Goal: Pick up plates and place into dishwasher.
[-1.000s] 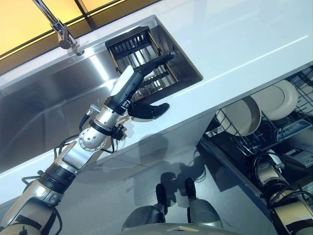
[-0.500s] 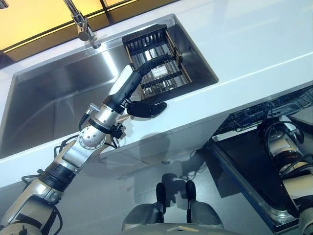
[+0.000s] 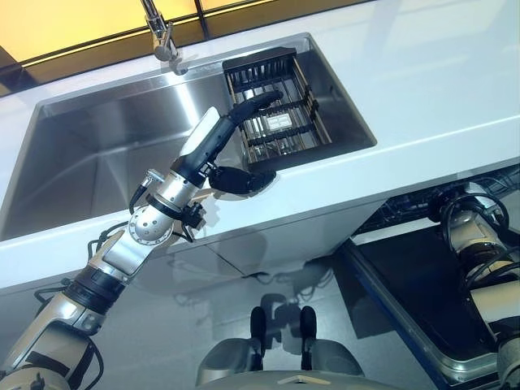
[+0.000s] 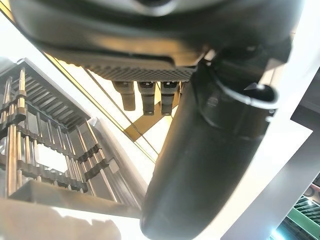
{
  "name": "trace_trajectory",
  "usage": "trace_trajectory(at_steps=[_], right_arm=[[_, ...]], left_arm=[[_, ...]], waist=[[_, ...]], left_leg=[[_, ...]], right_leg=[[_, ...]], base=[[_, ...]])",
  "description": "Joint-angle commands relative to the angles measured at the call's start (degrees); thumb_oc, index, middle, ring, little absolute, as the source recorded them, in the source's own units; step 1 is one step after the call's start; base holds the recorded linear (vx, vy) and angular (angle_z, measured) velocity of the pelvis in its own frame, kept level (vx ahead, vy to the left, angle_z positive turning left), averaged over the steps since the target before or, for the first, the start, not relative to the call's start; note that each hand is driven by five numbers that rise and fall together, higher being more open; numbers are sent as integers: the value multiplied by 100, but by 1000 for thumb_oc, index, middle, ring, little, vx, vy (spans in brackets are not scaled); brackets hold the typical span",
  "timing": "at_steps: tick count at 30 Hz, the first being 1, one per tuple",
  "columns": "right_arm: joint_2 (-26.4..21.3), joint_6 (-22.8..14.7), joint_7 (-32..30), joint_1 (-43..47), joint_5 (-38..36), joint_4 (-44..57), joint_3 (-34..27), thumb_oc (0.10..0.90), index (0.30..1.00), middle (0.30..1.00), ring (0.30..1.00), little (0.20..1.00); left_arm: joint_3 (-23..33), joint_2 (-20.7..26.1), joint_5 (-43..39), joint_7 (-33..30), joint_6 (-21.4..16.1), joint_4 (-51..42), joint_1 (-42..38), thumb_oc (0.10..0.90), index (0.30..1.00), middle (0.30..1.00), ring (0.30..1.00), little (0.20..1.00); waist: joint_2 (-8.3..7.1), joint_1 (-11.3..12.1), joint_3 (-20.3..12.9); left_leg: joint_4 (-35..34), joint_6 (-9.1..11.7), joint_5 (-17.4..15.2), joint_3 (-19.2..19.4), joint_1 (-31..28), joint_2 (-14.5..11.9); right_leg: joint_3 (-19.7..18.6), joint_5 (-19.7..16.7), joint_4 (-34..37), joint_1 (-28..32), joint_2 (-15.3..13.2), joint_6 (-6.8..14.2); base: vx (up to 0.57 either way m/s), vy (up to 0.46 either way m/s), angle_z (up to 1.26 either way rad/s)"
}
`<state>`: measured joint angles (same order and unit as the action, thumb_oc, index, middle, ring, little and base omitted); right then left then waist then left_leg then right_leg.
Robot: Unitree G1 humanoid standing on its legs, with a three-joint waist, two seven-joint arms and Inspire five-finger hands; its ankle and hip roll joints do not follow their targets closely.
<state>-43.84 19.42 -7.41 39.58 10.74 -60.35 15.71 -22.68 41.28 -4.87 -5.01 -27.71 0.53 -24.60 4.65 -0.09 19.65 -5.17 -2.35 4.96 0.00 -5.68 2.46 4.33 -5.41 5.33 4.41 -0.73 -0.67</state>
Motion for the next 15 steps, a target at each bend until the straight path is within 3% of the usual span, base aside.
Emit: trace_trajectory(at_steps=[1, 6, 10, 11, 12, 15], right_arm=[[-315, -401, -187, -227, 299, 26, 49, 100, 300, 300, 300, 200], [-336, -492, -396, -922, 454, 859, -243, 100, 300, 300, 300, 200], [-440, -120, -721, -2317, 847, 2163, -1005, 100, 300, 300, 300, 200], [-472, 1, -739, -2883, 963, 2508, -1374, 405, 561, 561, 561, 505], [-480, 65, -732, -3100, 1009, 2655, -1548, 800, 900, 900, 900, 900], [-484, 207, -652, -3592, 1113, 3043, -2005, 800, 900, 900, 900, 900]], left_arm=[[143, 0, -461, -116, -681, -266, -488, 800, 900, 900, 900, 900], [217, -41, -421, -109, -661, -373, -287, 800, 900, 900, 900, 900], [485, -96, -239, -140, -801, -546, 144, 800, 900, 900, 900, 900], [618, -101, -187, -160, -859, -617, 319, 800, 900, 900, 900, 900], [676, -98, -193, -162, -862, -657, 383, 800, 900, 900, 900, 900], [789, -92, -200, -168, -875, -693, 493, 800, 900, 900, 900, 900]], waist=[[-294, -72, -820], [-340, -206, -902], [-381, -484, -936], [-401, -615, -938], [-407, -682, -941], [-434, -843, -959]], left_leg=[[17, -145, -1049, 212, -243, 159], [17, -159, -1082, 316, -291, 138], [17, -168, -1130, 539, -339, 101], [17, -170, -1146, 632, -368, 84], [17, -172, -1166, 664, -391, 77], [17, -179, -1185, 783, -422, 57]], right_leg=[[-171, 685, -33, 318, 311, 98], [-270, 675, -33, 329, 333, 120], [-472, 647, -33, 317, 376, 168], [-548, 638, -33, 317, 391, 197], [-578, 650, -33, 331, 399, 214], [-671, 641, -33, 331, 418, 243]], base=[[19, 47, -7], [13, 40, -10], [-2, 68, -13], [5, 93, -23], [9, 88, -25], [4, 50, -32]])
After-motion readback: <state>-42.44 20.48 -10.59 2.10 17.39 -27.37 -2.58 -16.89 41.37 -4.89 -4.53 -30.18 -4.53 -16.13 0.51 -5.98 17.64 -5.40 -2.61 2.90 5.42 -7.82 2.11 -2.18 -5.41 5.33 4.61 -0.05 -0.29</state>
